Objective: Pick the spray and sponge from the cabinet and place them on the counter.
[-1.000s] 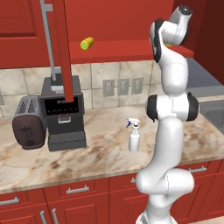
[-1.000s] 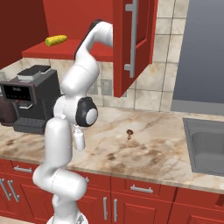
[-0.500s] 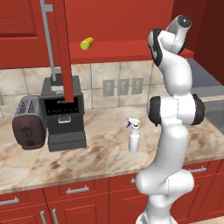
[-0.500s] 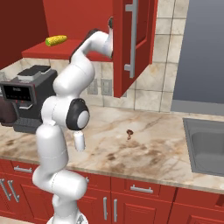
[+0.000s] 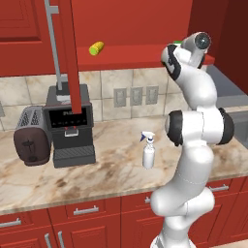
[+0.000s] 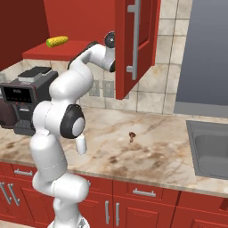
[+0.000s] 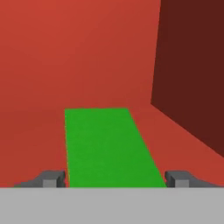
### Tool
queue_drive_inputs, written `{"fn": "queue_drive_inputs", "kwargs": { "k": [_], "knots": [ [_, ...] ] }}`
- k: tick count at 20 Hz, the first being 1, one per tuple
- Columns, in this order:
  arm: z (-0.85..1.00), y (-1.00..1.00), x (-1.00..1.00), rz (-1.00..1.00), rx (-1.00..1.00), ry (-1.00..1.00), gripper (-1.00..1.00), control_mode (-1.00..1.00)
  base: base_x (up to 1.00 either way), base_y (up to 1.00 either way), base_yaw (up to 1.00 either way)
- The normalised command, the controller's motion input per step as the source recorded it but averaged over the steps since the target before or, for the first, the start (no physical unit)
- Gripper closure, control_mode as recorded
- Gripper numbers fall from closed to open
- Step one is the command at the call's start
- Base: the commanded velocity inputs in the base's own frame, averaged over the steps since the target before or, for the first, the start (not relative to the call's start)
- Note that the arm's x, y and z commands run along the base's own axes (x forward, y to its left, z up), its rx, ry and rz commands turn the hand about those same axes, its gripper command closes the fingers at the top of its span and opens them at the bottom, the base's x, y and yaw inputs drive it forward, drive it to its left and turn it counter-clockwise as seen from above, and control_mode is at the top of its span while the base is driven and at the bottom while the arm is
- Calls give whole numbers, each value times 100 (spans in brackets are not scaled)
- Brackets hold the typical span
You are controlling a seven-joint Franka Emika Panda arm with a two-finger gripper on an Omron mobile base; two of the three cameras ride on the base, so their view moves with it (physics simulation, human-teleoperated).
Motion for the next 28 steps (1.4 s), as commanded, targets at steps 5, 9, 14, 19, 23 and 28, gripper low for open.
{"fn": "queue_drive_inputs", "kwargs": {
  "k": [5,9,14,19,23,28],
  "knots": [
    [-5,0,0,0,2,20,100,-100,0,0,0],
    [1,0,-17,0,0,13,100,-100,0,0,0],
    [-2,7,-35,0,0,1,100,-100,0,0,0],
    [-18,10,-39,0,0,0,100,-100,0,0,0],
    [-33,14,-52,1,0,-13,100,-100,0,0,0],
    [5,22,-69,4,0,-16,100,-100,0,0,0]
  ]
}}
